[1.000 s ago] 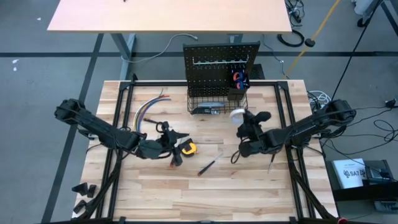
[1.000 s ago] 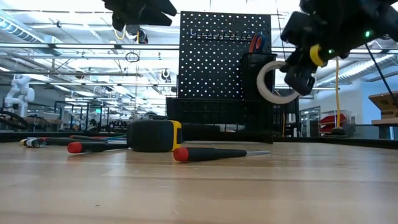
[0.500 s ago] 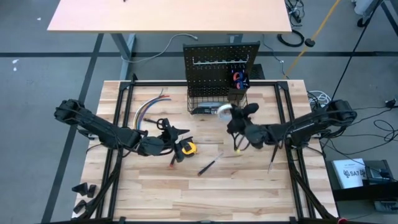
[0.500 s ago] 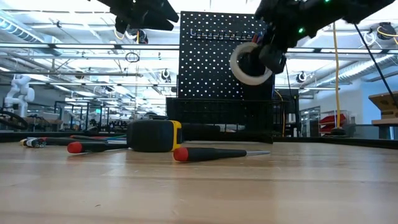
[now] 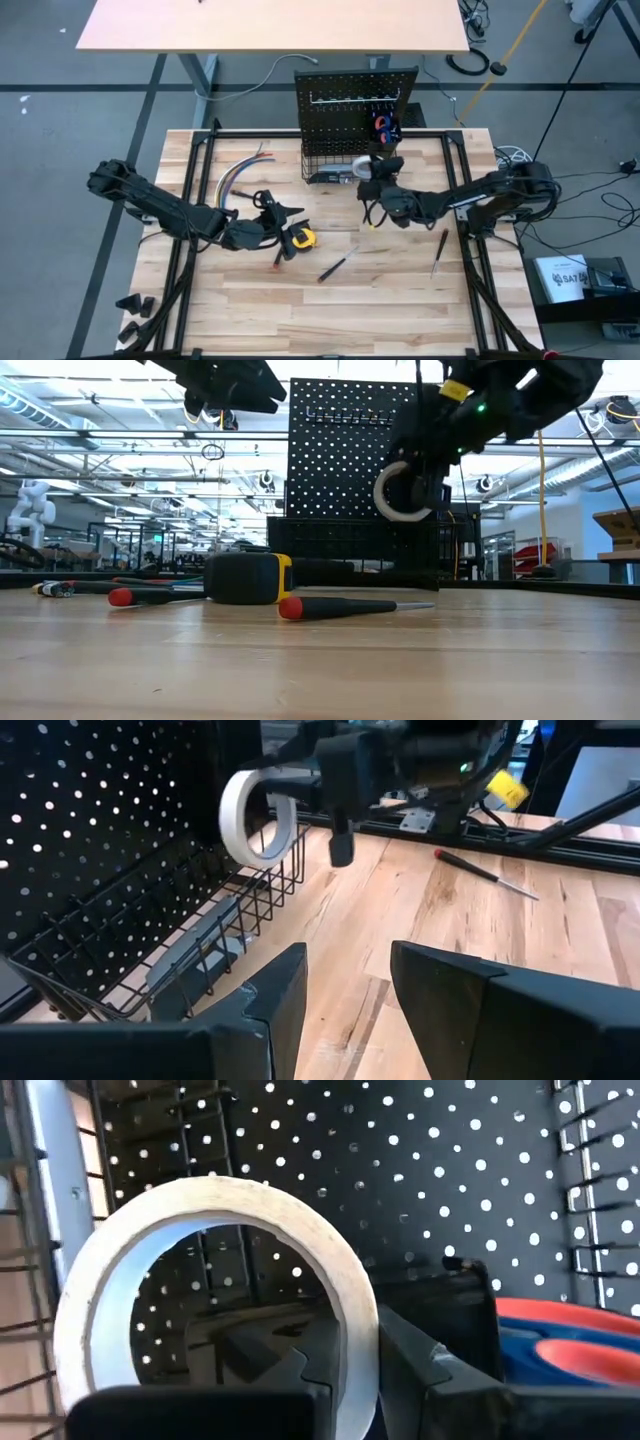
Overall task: Hang tools onto peg board
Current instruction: Put the white masking tape into the black wire basket on the peg board
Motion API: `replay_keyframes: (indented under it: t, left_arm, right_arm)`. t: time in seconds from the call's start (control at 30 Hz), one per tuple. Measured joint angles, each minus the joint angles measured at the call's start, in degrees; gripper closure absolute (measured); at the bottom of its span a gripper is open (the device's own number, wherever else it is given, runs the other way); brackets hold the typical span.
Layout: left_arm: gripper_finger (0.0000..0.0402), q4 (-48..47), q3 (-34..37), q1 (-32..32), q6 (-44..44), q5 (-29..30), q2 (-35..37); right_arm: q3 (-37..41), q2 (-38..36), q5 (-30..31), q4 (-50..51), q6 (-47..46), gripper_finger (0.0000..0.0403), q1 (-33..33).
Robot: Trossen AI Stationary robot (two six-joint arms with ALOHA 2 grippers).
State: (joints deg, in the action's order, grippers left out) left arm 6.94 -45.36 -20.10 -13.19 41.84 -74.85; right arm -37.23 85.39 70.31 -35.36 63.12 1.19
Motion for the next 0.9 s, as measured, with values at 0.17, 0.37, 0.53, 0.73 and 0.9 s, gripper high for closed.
replay_keyframes:
  t: [0.17,0.37,0.53,0.73,0.9]
  left_arm:
    - [0.0248,0.0,0.0,-0.07,-0.02,-0.02,0.0]
    - [0.0248,-0.33,0.0,-0.07,-0.04,-0.02,0.0]
    - [0.0248,-0.33,0.0,-0.17,-0.22,-0.84,0.0]
    - [0.0248,-0.33,0.0,-0.17,-0.22,-2.58,0.0]
    - [0.0248,-0.33,0.0,-0.17,-1.09,-2.58,0.0]
  right_arm:
    - [-0.09,2.51,0.79,-4.63,4.81,0.037,-0.81]
    - [0.02,2.6,1.79,-15.42,11.83,0.037,-0.87]
    - [0.02,2.6,0.72,-13.91,13.26,0.037,-1.19]
    - [0.09,2.6,0.33,-6.13,12.8,0.037,-2.28]
    - [1.38,2.6,1.33,-5.18,12.12,0.037,-4.01]
